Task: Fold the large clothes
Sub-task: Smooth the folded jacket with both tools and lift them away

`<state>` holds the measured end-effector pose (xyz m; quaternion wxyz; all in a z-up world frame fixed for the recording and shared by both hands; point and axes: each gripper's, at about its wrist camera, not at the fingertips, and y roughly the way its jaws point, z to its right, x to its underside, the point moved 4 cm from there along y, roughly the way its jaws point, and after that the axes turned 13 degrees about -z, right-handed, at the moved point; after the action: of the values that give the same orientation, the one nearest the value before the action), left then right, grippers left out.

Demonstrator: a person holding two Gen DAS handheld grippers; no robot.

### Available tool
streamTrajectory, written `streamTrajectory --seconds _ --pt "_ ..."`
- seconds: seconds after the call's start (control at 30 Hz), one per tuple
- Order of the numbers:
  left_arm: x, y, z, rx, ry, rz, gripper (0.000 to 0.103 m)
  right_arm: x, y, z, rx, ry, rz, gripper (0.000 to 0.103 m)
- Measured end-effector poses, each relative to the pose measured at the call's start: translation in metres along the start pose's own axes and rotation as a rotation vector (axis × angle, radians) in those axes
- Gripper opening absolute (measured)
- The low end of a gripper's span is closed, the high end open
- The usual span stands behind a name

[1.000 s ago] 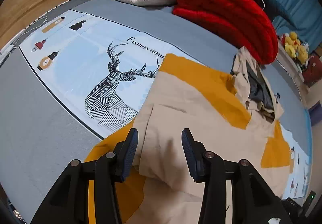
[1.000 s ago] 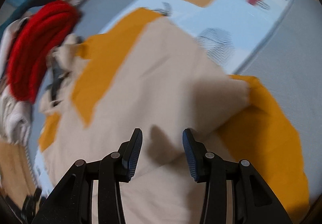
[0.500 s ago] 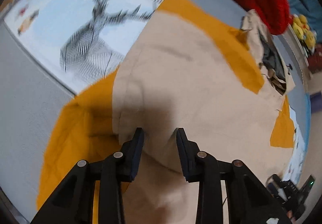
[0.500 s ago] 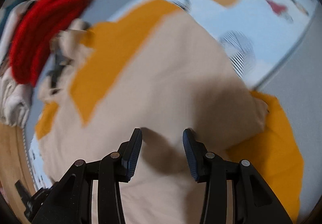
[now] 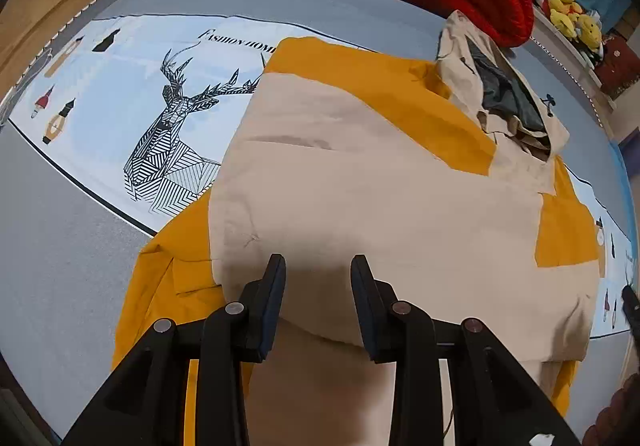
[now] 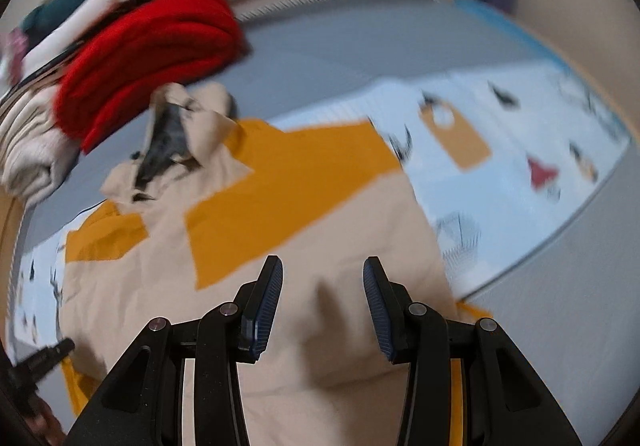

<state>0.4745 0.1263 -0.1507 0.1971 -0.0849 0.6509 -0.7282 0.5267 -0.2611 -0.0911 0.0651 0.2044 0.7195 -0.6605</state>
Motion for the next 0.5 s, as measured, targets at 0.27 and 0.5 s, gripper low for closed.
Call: streamTrajectory --seconds 0.27,0.5 --pt "0.022 -0.018 0.016 -0.008 0.058 0.051 0.031 0.017 -0.041 -0.022 -0.017 -0.112 0.076 0.044" --pt "0.04 -0.028 0.03 -0.045 0.121 0.095 0.031 0.04 -0.061 -0.011 -0.019 -0.103 0.101 0.044"
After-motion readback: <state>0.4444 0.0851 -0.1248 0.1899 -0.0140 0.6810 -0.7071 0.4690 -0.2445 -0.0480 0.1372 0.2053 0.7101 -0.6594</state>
